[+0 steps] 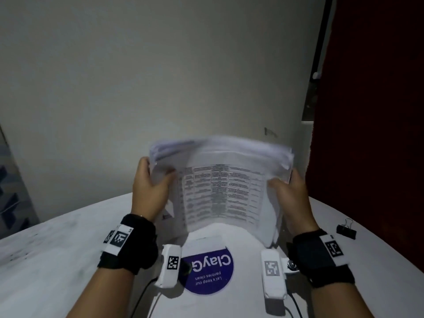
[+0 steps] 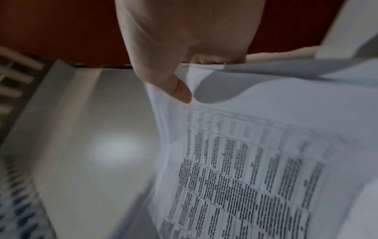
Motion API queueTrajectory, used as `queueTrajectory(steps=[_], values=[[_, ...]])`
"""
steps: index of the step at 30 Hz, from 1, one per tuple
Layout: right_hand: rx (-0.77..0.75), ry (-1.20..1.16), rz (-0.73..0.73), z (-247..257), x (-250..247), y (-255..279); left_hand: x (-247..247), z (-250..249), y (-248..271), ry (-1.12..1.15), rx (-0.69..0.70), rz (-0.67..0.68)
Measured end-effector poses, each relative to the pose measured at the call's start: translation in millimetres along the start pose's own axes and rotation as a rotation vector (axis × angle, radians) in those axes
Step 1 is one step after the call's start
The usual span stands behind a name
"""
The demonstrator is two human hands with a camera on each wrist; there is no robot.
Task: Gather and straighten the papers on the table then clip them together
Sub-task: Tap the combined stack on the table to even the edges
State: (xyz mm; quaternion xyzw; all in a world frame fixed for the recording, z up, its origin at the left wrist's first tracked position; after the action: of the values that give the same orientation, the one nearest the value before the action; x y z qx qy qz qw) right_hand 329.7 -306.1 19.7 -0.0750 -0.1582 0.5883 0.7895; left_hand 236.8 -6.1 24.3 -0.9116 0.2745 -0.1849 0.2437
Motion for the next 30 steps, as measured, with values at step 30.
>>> queueTrajectory(steps=[30], values=[[0.166, -0.111, -0.022, -29.6, -4.2, -13.2, -8.0, 22.3, -1.8, 0.085, -0.227, 0.135]])
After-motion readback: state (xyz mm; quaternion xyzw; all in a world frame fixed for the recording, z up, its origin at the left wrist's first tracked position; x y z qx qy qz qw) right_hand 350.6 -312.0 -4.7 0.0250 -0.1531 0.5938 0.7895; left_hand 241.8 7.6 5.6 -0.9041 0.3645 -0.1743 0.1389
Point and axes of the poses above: each hand's wrist, its own y-axis away from the middle knuckle, its own x-axis out of the palm, z = x × y, the point moved 5 cm from there along -y, towards the middle knuckle, and after that the axes turned 15 degrees about -z, right-handed, at the moved point
